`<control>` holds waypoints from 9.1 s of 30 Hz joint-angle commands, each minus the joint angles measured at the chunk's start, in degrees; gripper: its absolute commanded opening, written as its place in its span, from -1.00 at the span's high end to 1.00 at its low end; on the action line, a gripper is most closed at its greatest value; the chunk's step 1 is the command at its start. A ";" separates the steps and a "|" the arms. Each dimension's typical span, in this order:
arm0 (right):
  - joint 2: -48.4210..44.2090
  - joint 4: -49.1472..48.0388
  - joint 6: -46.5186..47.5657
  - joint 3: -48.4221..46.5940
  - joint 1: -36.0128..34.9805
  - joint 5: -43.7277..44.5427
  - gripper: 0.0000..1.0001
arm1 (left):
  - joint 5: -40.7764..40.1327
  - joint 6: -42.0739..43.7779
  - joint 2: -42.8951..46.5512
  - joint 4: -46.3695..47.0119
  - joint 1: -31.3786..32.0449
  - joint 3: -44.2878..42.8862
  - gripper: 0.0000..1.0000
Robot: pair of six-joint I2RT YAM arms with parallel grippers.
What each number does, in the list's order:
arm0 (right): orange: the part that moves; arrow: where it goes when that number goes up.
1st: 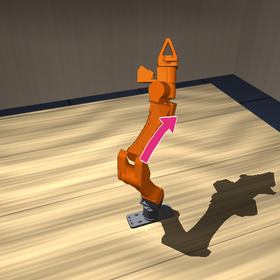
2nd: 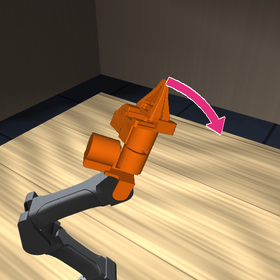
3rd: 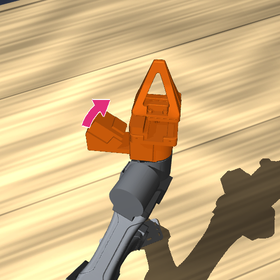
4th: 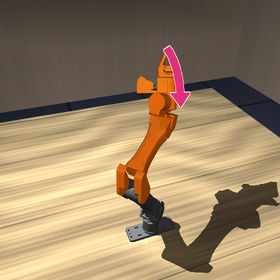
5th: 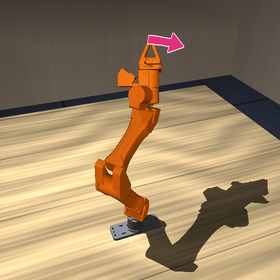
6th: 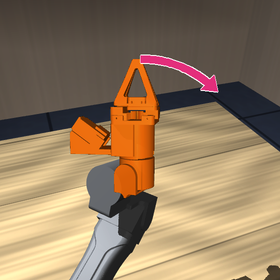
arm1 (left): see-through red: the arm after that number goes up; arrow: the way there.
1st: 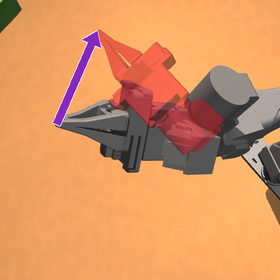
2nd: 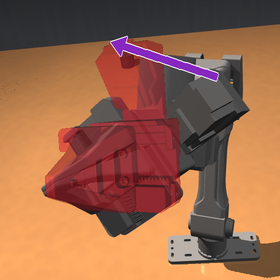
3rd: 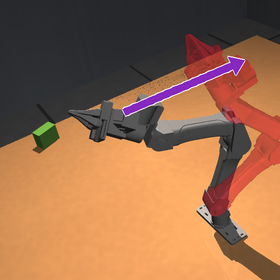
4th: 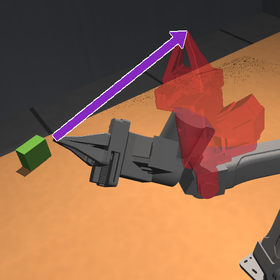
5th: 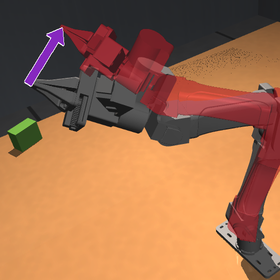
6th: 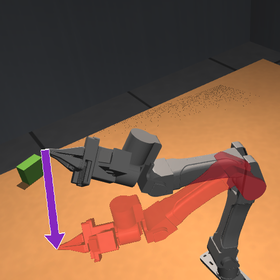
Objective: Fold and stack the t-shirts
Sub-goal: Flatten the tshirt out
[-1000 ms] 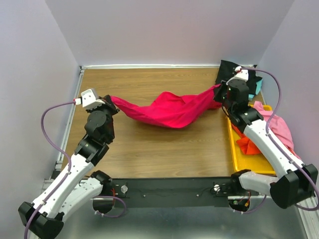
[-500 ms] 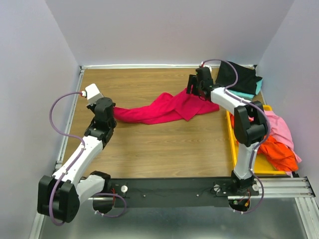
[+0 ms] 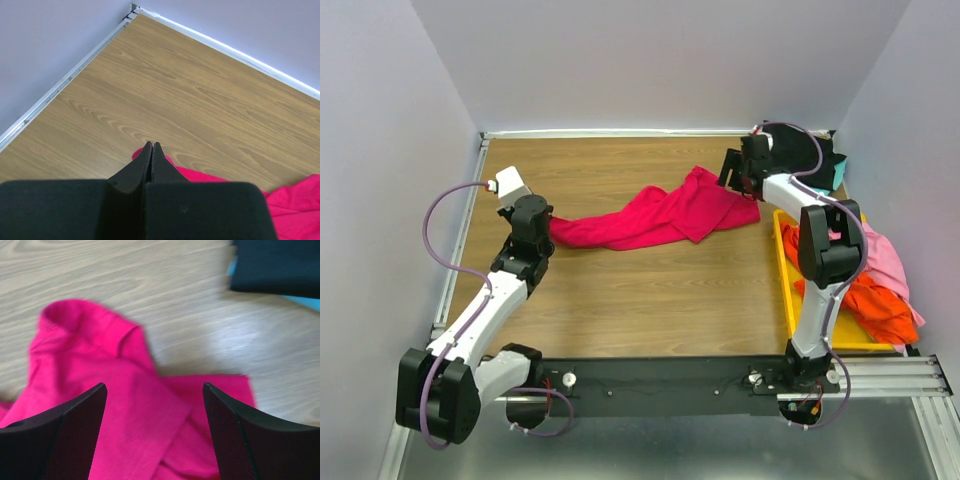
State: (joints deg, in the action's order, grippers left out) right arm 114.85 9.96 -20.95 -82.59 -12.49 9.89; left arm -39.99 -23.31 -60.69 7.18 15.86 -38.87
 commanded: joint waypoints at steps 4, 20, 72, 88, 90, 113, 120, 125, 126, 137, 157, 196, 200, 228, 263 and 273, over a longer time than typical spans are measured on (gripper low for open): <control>2.75 -1.69 -0.32 2.51 2.82 -3.65 -0.65 | 1.23 0.55 1.80 0.99 -0.21 0.03 1.00; 1.96 -2.31 0.38 3.84 2.91 -5.67 -0.11 | 2.11 0.37 0.39 1.43 -0.21 -0.15 1.00; -2.87 -2.92 1.70 5.24 2.91 -5.84 0.99 | 1.58 0.81 0.75 0.64 -0.30 -0.32 1.00; -33.27 -2.92 1.18 8.67 2.91 -9.54 0.99 | 1.05 3.01 6.27 0.20 -0.39 -8.14 1.00; -38.02 -2.92 1.35 7.80 2.74 -9.54 0.99 | 0.88 3.88 8.99 0.20 -0.39 -9.99 1.00; -63.52 3.31 5.92 -19.17 2.91 -21.49 0.99 | 10.72 8.02 36.34 -2.43 0.23 -23.53 1.00; -60.19 3.23 6.01 -19.72 2.91 -19.83 0.99 | 11.95 9.51 33.72 0.64 0.23 -21.69 1.00; -53.95 2.09 6.71 -16.21 2.91 -11.57 0.99 | 8.97 13.73 22.30 5.12 0.23 -20.36 1.00; -52.63 1.65 6.71 -15.68 2.91 -10.52 0.99 | 8.44 14.17 20.62 5.39 0.23 -20.63 1.00; -38.91 -1.52 6.89 -18.84 2.82 -7.96 0.99 | 2.72 18.83 9.44 8.03 -1.18 -23.62 1.00; -53.76 -1.43 7.67 -22.61 2.91 -16.13 0.99 | 4.57 17.60 34.05 5.48 -1.18 -23.35 1.00; 18.06 -3.63 4.87 -44.79 3.26 -4.71 -1.00 | 7.37 18.66 -35.91 16.04 -12.17 -36.89 -0.97; 10.76 -3.63 3.82 -31.97 3.18 -7.42 -1.00 | 12.38 14.79 -31.52 11.73 -12.17 -32.68 -0.97; -11.58 -14.17 -0.67 19.48 -9.04 -17.97 -0.97 | 30.14 2.75 -38.01 0.82 -12.87 -19.66 -0.97; 3.89 -14.26 -9.11 12.10 -3.42 -27.99 -1.00 | 15.12 -6.91 -37.23 -9.55 -12.87 -18.70 -0.97; 0.91 -14.35 -9.02 14.47 -1.31 -27.30 -1.00 | 16.44 -13.07 -34.06 -10.17 -15.33 -12.99 -0.97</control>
State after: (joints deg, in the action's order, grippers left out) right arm 115.66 -7.07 -30.09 -70.39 -14.24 -18.76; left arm -23.09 -32.56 -96.33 -2.39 2.17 -54.26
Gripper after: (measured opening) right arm 0.997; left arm 0.983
